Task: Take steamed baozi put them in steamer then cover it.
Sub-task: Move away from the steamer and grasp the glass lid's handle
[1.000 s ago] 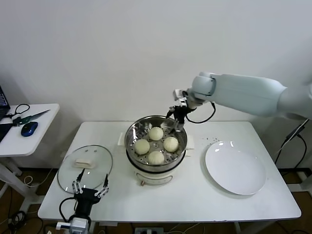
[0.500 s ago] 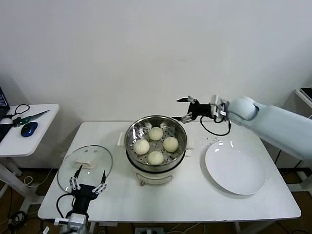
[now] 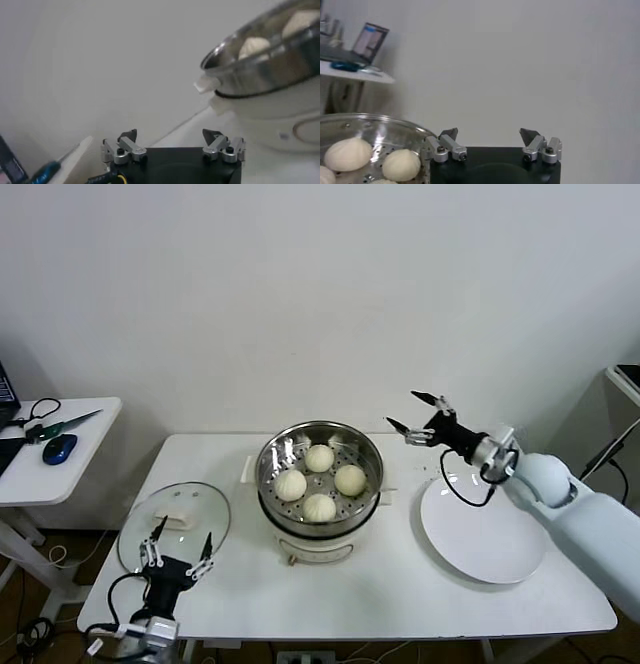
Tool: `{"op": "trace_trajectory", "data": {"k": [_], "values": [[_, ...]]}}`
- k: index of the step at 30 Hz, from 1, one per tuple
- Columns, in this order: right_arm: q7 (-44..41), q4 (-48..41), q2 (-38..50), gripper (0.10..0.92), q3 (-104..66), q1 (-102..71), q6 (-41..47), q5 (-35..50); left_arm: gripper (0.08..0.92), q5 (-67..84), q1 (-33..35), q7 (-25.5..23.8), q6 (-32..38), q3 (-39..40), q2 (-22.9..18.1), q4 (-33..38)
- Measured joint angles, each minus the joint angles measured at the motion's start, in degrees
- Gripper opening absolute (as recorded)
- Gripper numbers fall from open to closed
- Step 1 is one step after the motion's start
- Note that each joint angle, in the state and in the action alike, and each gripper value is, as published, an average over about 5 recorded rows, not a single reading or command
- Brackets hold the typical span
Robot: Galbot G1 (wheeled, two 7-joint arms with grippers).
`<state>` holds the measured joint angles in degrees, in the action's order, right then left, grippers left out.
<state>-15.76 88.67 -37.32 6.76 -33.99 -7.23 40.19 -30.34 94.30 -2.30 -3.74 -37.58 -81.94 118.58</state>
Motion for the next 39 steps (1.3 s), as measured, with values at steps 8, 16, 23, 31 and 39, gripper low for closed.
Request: {"op": "trace_trajectory", "data": {"k": [8,16,23,31,39], "values": [[1.6,4.1,-5.8,0.823,-17.0,-16.9,2.2,-3.9,0.823,-20.1,-1.0,1.4,0.6,-1.6,1.0,-2.5],[1.8,7.2,-11.6,0.823,-29.9,-30.1,5.1,-6.3,0.823,-38.6,-3.9,2.6,2.9,-2.1,2.6,-7.7],[0.9,7.3,-15.0,0.823,-35.9,-36.7,5.8,-8.4,0.823,-48.8,-8.7,4.0,7.3,-3.0,4.5,-14.6],[0.5,6.7,-17.4,0.823,-38.7,-39.8,6.2,-10.1,0.823,-54.0,-14.6,6.0,12.0,-5.0,6.3,-24.0],[0.2,6.3,-18.6,0.823,-39.9,-41.0,6.2,-11.4,0.823,-55.4,-19.6,7.3,14.3,-5.8,7.7,-31.5]]}}
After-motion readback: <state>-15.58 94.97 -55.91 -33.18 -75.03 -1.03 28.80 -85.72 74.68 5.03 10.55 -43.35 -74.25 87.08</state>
